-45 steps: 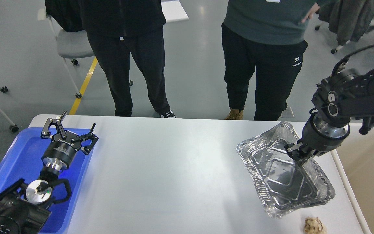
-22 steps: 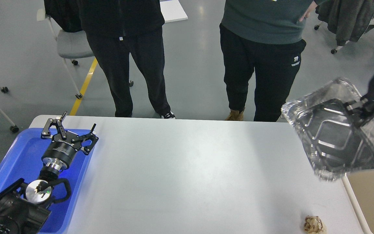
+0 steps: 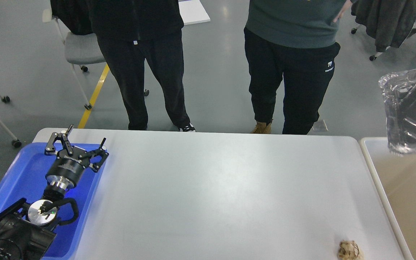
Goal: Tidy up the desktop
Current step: 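Lower the foil tray into the beige bin and release it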
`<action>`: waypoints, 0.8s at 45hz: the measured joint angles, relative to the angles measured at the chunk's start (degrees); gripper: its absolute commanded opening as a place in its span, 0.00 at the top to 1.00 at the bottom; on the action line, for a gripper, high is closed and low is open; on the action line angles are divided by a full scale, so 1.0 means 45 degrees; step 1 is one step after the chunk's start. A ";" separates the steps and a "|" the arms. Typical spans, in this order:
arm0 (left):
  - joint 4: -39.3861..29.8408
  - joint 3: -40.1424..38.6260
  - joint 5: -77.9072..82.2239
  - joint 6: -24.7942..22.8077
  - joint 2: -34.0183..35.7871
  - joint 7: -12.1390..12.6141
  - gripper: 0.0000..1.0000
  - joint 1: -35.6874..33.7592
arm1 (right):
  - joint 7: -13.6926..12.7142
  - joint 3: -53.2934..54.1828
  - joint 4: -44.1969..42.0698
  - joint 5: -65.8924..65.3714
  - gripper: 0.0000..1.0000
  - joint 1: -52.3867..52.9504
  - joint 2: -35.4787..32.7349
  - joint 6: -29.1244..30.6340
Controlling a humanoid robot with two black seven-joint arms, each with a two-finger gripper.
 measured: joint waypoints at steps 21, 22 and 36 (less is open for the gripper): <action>0.0001 0.0006 -0.0008 0.0000 -0.0010 -0.0002 0.00 -0.0005 | 0.1042 0.4428 -0.6873 -0.0033 1.00 -0.8800 0.0493 -0.4595; 0.0001 0.0006 -0.0008 0.0000 -0.0010 -0.0002 0.00 -0.0005 | 0.1122 0.4668 -0.7395 0.0037 1.00 -0.9330 0.0692 -0.4775; 0.0000 0.0009 -0.0008 0.0000 -0.0017 -0.0002 0.00 -0.0005 | 0.1472 0.6008 -1.0991 0.1077 1.00 -1.3523 0.2196 -0.5991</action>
